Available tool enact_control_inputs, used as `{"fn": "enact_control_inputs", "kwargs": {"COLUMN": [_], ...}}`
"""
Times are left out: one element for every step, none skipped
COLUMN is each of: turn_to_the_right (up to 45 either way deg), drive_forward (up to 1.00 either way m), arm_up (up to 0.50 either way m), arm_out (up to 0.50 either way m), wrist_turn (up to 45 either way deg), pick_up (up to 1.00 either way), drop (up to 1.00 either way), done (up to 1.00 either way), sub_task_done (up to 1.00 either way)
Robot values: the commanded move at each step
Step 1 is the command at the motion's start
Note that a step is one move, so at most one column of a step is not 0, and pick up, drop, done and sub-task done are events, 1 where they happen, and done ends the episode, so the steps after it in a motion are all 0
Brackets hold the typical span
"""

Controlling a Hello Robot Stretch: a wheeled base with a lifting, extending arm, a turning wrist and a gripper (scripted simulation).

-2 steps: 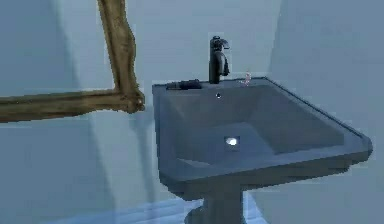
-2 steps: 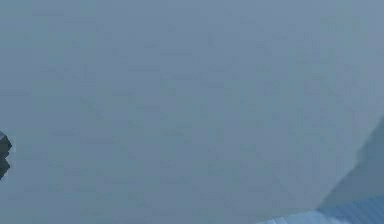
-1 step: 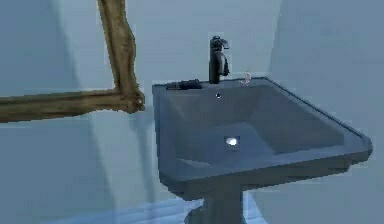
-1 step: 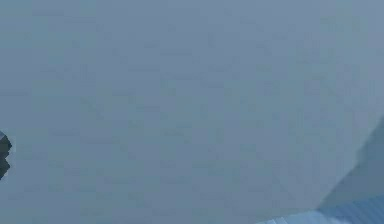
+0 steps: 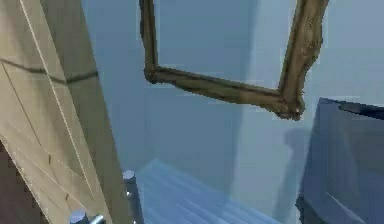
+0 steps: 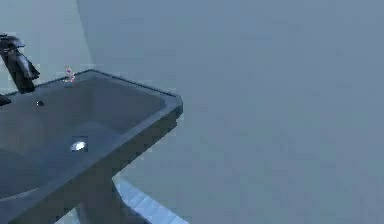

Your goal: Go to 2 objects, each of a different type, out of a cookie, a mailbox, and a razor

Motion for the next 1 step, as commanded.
{"fn": "enact_control_inputs", "kwargs": {"turn_to_the_right": [-45.0], "drive_forward": [0.0], "arm_up": [0.0], "arm_out": [0.0], "wrist_turn": [0.0], "pick_up": [0.0], "drop": [0.0], "done": [0.0], "sub_task_done": [0.0]}}
